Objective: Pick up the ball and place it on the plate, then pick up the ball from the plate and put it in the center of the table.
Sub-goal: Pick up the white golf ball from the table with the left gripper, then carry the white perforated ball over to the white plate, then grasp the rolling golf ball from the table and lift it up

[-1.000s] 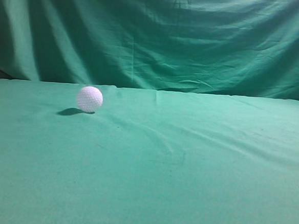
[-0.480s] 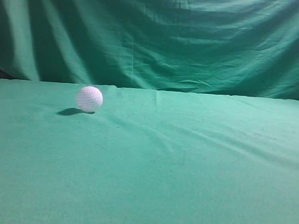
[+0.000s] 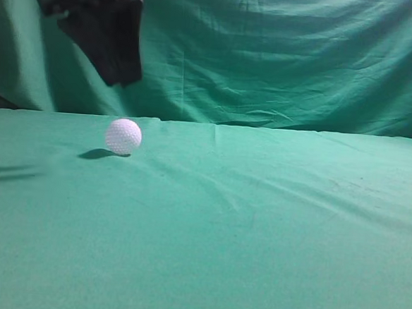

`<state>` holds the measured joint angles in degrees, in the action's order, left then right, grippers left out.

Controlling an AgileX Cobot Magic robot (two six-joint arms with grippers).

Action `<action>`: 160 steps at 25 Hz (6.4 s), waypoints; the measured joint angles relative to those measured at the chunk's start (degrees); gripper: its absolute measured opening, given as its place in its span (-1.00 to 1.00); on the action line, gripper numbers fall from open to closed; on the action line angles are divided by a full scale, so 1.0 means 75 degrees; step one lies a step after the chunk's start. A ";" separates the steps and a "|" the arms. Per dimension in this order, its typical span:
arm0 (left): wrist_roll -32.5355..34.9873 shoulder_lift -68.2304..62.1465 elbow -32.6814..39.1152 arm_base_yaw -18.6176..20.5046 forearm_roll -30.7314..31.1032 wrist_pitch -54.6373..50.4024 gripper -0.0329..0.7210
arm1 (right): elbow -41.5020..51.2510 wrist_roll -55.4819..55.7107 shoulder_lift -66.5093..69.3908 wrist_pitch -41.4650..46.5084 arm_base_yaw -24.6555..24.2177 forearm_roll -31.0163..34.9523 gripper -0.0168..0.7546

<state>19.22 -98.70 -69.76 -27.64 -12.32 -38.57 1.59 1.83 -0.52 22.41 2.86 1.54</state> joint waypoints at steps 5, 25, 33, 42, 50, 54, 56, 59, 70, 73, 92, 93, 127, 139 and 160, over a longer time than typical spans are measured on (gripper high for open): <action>-0.0550 -0.0659 -0.0358 0.0000 0.0211 0.0173 0.41 | 0.0000 0.0000 0.0000 0.0000 0.0000 0.0000 -0.96; -0.1124 -0.2056 -0.0808 0.0000 0.1234 0.1020 0.68 | 0.0000 0.0000 0.0000 0.0000 0.0000 0.0000 -0.96; -0.1141 -0.2089 -0.0841 -0.0011 0.1372 0.1034 -0.12 | 0.0000 0.0000 0.0000 0.0000 0.0000 0.0000 -0.96; -0.1808 -0.1120 -0.1558 0.0009 0.1569 -0.0290 -0.12 | 0.0000 0.0000 0.0000 0.0000 0.0000 0.0000 -0.96; -0.2190 0.1003 -0.0738 0.1473 0.1665 -0.1216 -0.12 | 0.0000 0.0000 0.0000 0.0000 0.0000 0.0000 -0.96; -0.2443 0.1588 0.0516 0.2836 0.1780 -0.0975 -0.12 | 0.0000 0.0000 0.0000 0.0000 0.0000 0.0000 -0.96; -0.2534 0.1668 0.1030 0.3428 0.1907 -0.0920 -0.12 | 0.0000 0.0000 0.0000 0.0000 0.0000 0.0000 -0.96; -0.2563 0.1668 0.1495 0.4185 0.1972 -0.0780 -0.12 | 0.0000 0.0000 0.0000 0.0000 0.0000 0.0000 -0.96; -0.2569 0.0461 0.1597 0.4713 0.2311 0.1017 -0.12 | 0.0000 0.0000 0.0000 0.0000 0.0000 0.0000 -0.96; -0.2582 0.0196 0.1597 0.4713 0.2375 0.1424 -0.12 | 0.0000 0.0000 0.0000 0.0000 0.0000 0.0000 -0.96; -0.2551 0.0333 0.0180 0.4713 0.0067 0.0652 -0.18 | 0.0000 0.0000 0.0000 0.0000 0.0000 0.0000 -0.96; -0.2551 0.0374 -0.0088 0.4713 -0.0041 0.0275 -0.37 | 0.0000 0.0000 0.0000 0.0000 0.0000 0.0000 -0.96; -0.2312 0.6185 0.1345 0.1370 0.1182 -0.0961 -0.78 | 0.0012 0.0021 0.0000 -0.0482 0.0000 0.0041 -0.96; -0.2231 0.9500 0.4531 0.1357 0.1235 0.0182 -0.78 | -0.0070 0.0662 0.0000 -0.2947 0.0000 0.1606 -0.96; -0.2214 1.1158 0.5925 0.1357 0.1362 0.0081 -0.78 | -0.3702 -0.2835 0.2972 0.2967 0.0636 0.1629 -0.96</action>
<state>2.61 -15.02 -25.32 -17.46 -2.10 -37.96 -26.17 -19.43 21.76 44.66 7.63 13.76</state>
